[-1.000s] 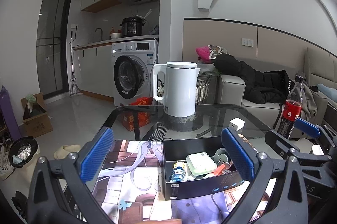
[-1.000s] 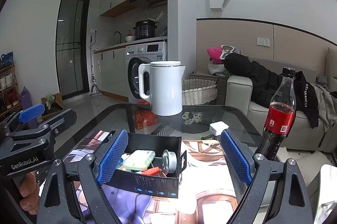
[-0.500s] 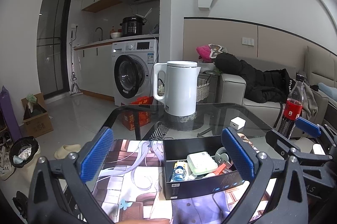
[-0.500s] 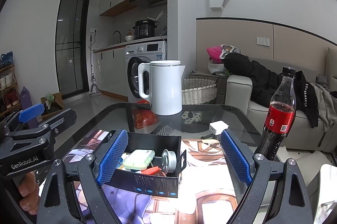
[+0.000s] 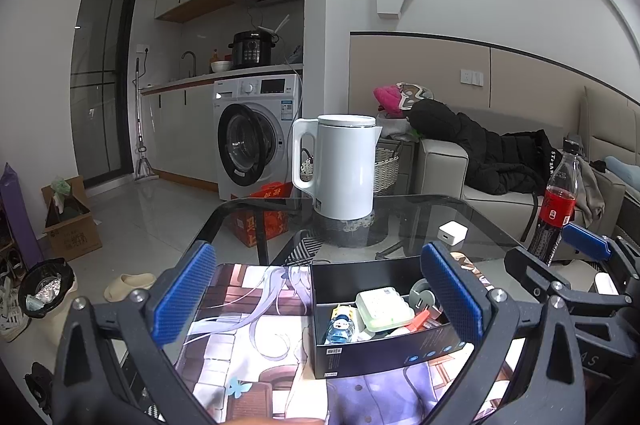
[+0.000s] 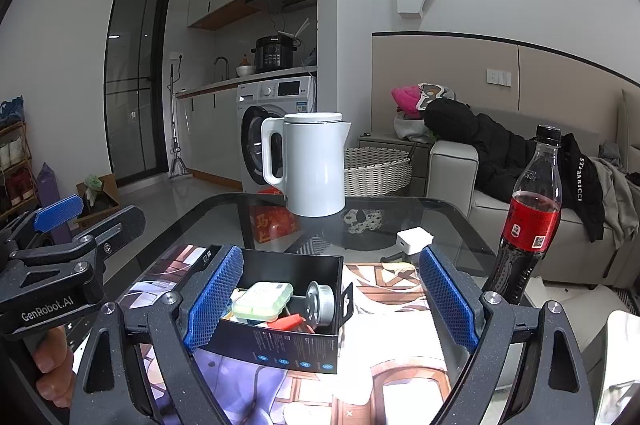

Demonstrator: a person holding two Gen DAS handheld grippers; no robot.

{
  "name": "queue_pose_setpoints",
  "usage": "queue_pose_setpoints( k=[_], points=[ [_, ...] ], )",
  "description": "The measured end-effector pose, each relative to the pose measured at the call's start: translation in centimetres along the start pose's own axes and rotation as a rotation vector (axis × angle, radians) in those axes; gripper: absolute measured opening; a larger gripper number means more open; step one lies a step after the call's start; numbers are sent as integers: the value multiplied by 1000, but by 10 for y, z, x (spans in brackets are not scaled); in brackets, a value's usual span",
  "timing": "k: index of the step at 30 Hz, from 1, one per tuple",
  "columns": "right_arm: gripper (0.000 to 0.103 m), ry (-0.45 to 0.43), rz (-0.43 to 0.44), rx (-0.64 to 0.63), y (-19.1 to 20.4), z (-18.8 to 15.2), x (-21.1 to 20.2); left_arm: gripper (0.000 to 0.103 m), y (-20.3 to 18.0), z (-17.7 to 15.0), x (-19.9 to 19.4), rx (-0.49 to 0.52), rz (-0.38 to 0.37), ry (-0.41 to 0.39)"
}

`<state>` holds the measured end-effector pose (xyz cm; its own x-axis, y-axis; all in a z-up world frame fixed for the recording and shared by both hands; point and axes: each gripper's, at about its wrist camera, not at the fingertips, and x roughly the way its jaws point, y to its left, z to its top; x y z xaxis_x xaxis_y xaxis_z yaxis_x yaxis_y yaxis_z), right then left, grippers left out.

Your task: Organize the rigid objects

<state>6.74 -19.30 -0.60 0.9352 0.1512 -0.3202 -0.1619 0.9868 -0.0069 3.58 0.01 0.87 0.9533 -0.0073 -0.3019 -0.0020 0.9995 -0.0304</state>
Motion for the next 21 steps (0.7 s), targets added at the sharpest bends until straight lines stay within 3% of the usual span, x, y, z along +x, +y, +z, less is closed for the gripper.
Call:
queue_pose_setpoints(
  k=[21],
  points=[
    [91,9,7,-1,3,0,2,103,0,0,0,0,0,2]
  ],
)
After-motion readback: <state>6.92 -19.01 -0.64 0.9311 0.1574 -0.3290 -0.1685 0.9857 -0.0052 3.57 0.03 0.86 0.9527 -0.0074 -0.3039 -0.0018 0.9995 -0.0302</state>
